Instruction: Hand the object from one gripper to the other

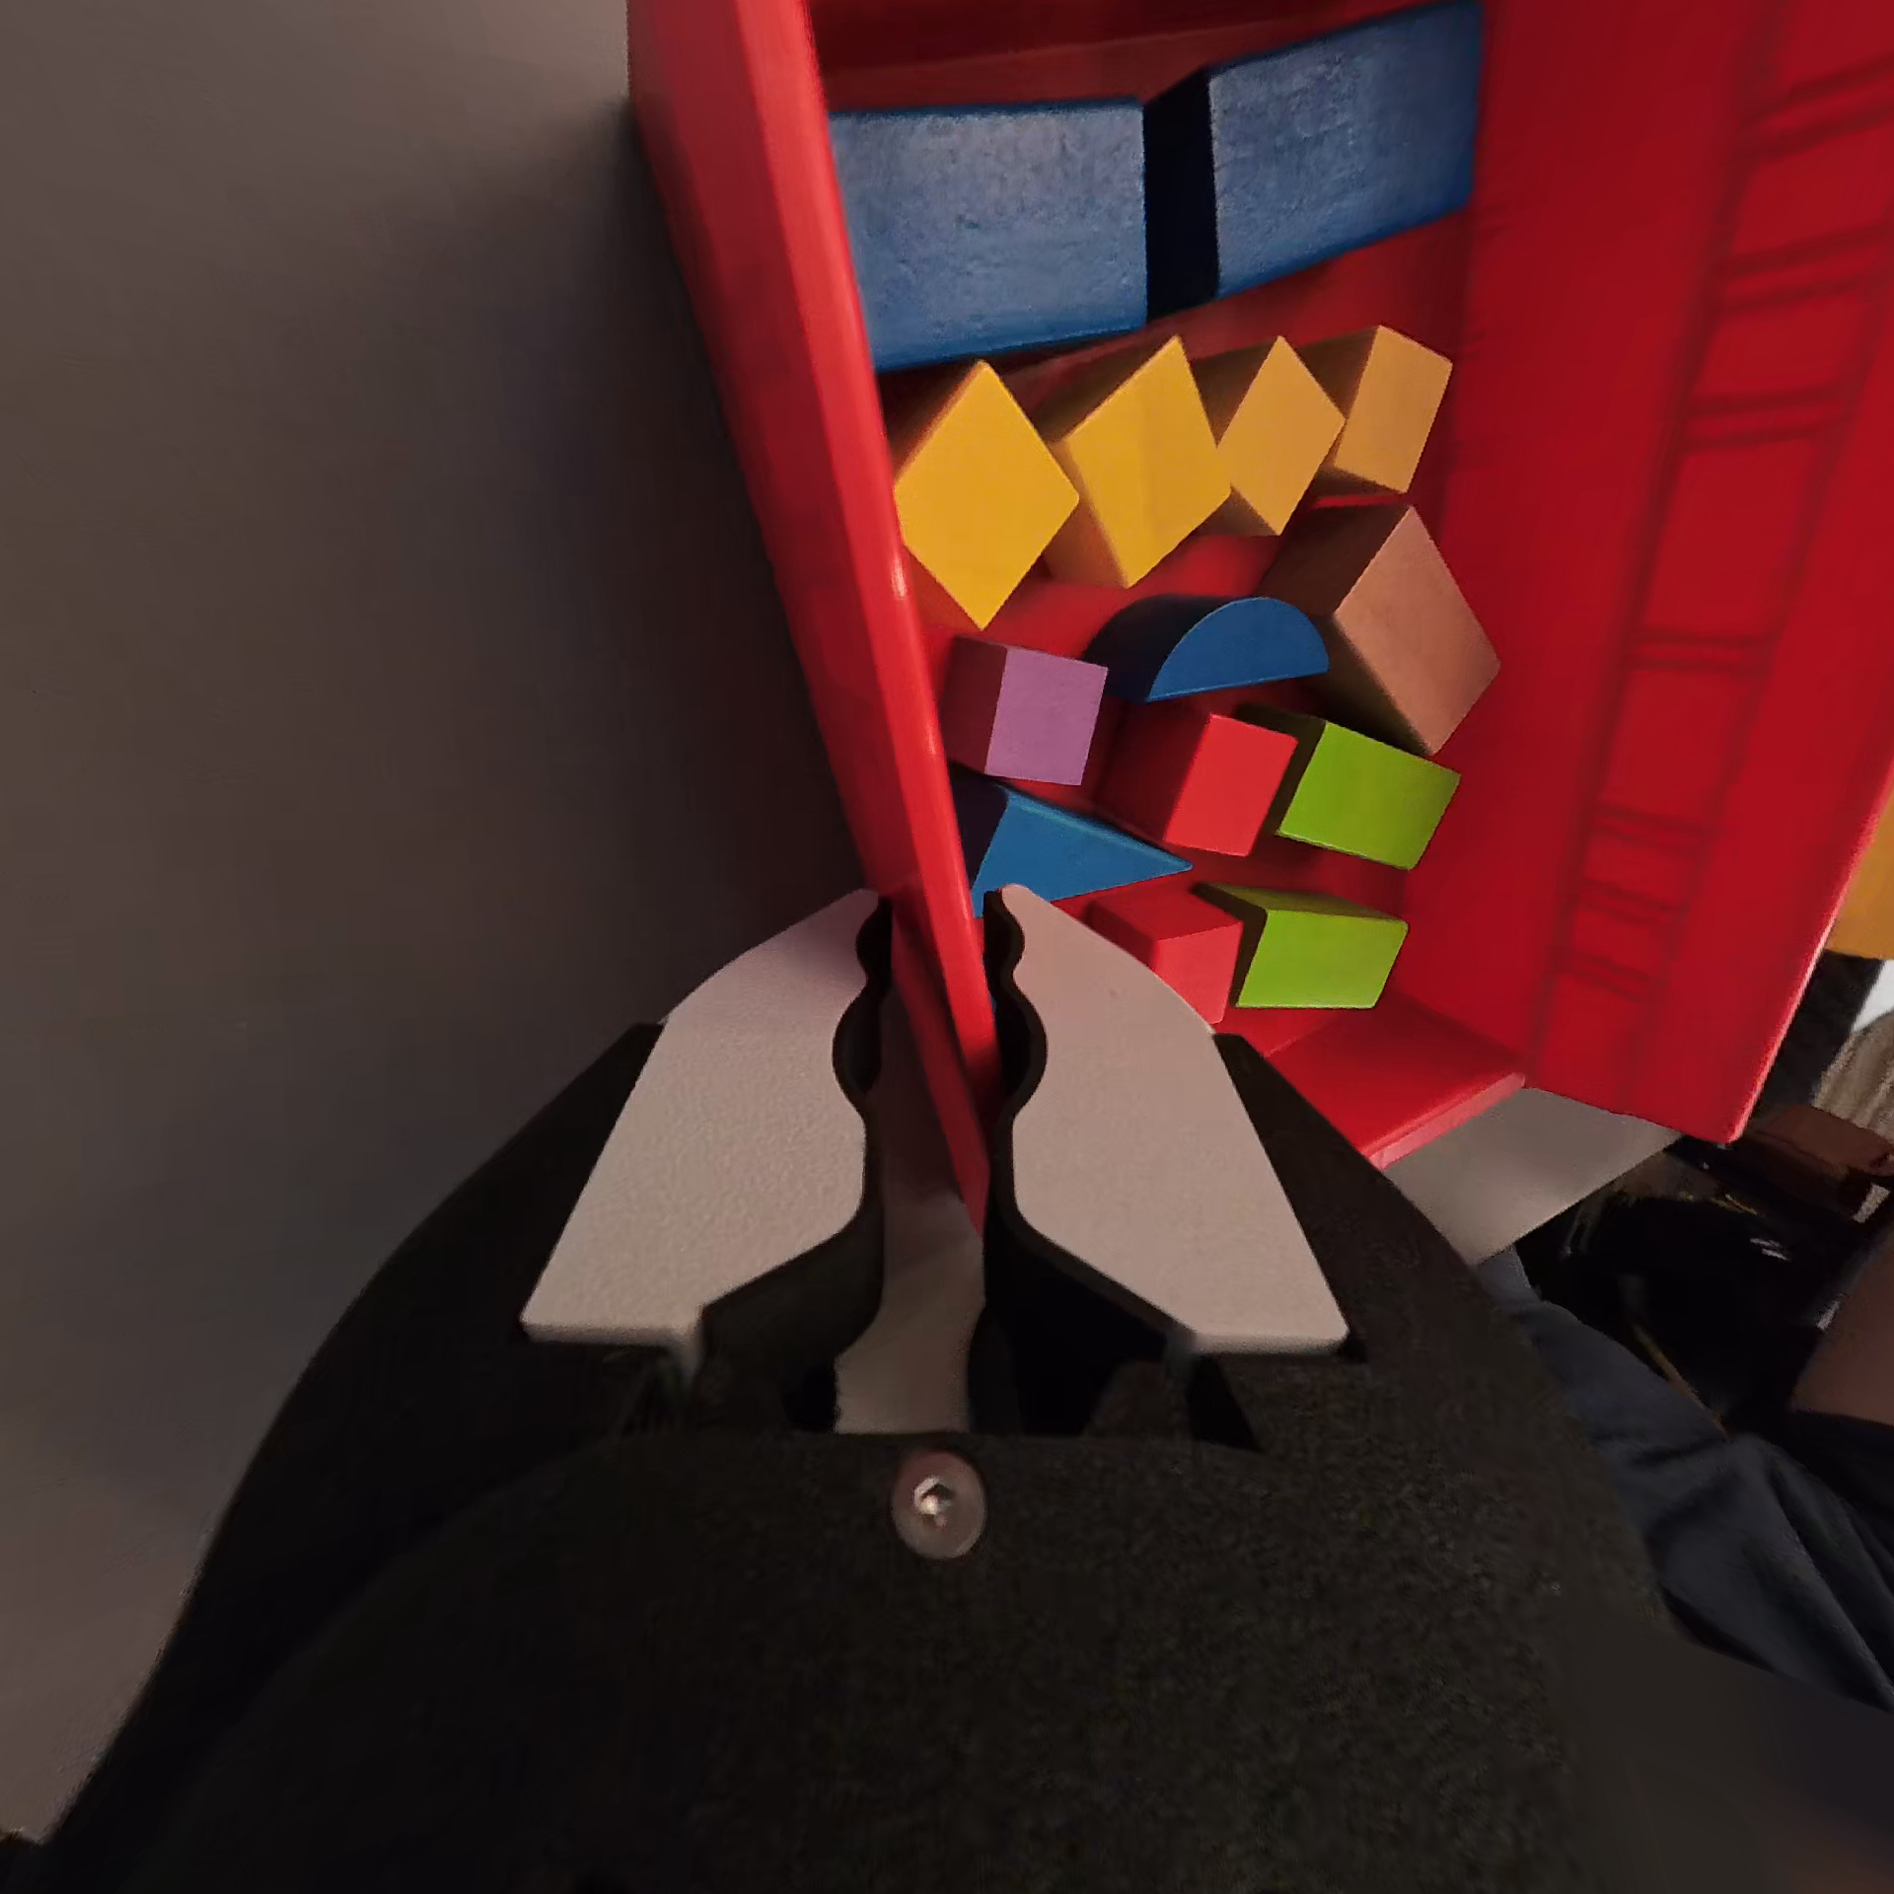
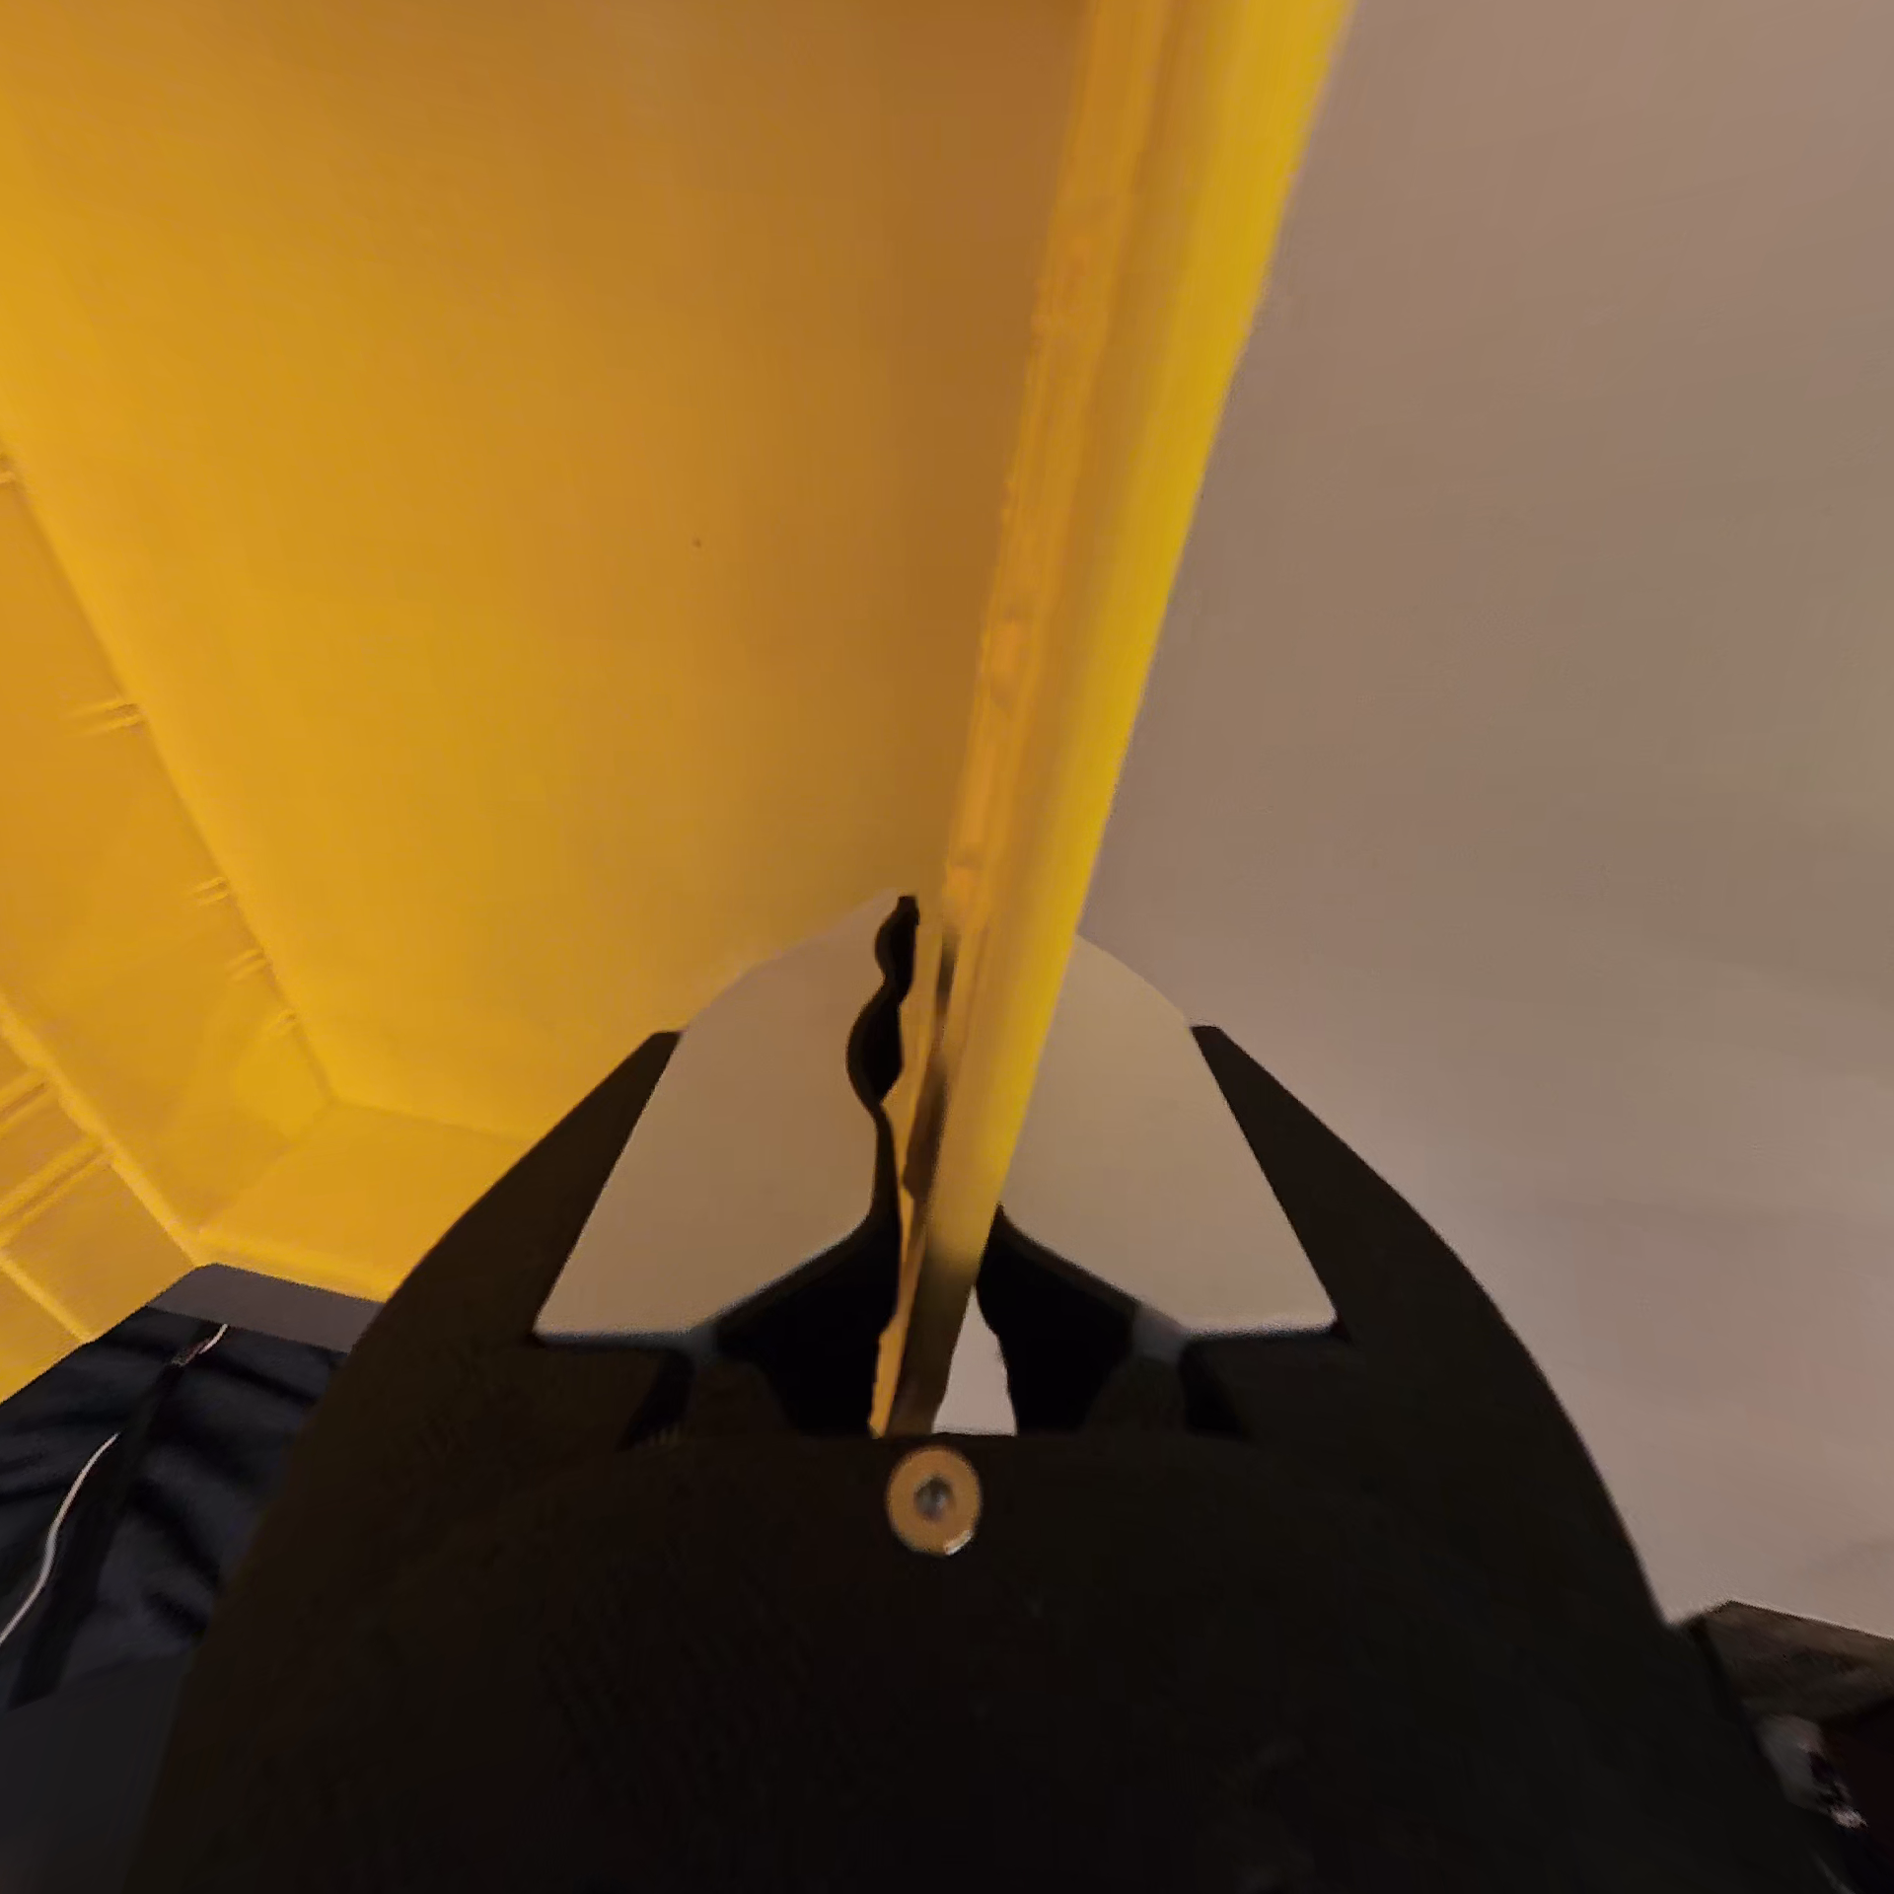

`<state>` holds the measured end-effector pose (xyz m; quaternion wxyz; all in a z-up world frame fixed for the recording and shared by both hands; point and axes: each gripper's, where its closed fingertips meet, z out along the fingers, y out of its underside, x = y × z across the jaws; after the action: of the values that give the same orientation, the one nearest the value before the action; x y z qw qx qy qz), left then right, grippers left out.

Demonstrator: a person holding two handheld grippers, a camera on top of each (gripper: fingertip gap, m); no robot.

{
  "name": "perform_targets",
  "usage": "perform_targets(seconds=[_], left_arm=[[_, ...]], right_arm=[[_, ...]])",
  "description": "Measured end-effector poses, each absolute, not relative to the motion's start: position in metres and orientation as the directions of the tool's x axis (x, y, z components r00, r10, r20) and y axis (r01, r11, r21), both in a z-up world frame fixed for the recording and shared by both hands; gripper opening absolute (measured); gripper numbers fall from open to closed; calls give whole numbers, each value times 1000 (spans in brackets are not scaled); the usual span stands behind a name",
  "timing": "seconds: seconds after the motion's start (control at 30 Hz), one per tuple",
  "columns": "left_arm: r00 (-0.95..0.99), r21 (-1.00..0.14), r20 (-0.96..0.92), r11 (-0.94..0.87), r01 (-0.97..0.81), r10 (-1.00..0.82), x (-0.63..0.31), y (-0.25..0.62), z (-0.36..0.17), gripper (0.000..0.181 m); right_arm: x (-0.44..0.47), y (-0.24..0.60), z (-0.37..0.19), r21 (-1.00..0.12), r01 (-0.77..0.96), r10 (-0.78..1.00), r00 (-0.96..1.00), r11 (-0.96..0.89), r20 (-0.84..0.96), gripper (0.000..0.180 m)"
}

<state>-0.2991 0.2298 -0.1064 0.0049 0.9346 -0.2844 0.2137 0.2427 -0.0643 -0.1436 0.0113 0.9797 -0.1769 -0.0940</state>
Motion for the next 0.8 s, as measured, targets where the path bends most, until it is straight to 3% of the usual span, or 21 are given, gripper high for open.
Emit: perform_targets(seconds=[0.07, 0.17, 0.4, 0.5, 0.57, 0.67, 0.8], left_arm=[[752, -135, 390, -841, -524, -531, -304, 235, -106, 16], [758, -169, 402, -856, -489, -513, -306, 240, -105, 16], [749, -243, 418, -858, -453, -514, -304, 243, -90, 21], [723, -412, 442, -836, -362, -531, -305, 248, -43, 29], [681, -560, 430, -767, -314, -592, -306, 245, 0, 24], [566, -737, 410, -625, -257, -716, -298, 221, 61, 23], [408, -903, 280, -383, -196, -869, -289, 174, 113, 19]], right_arm=[[240, -57, -139, 1, -350, -341, 912, -937, -228, 23], [251, -56, -129, -88, -355, -332, 922, -931, -200, 23], [266, -32, -65, -449, -266, -275, 960, -853, -47, 25], [249, -7, -9, -686, -132, -201, 979, -716, 21, 25], [224, 7, 29, -810, -54, -122, 992, -585, 22, 25], [181, 20, 71, -905, -22, 26, 999, -424, -36, 26], [147, 26, 117, -977, 61, 150, 988, -206, 30, 26]])
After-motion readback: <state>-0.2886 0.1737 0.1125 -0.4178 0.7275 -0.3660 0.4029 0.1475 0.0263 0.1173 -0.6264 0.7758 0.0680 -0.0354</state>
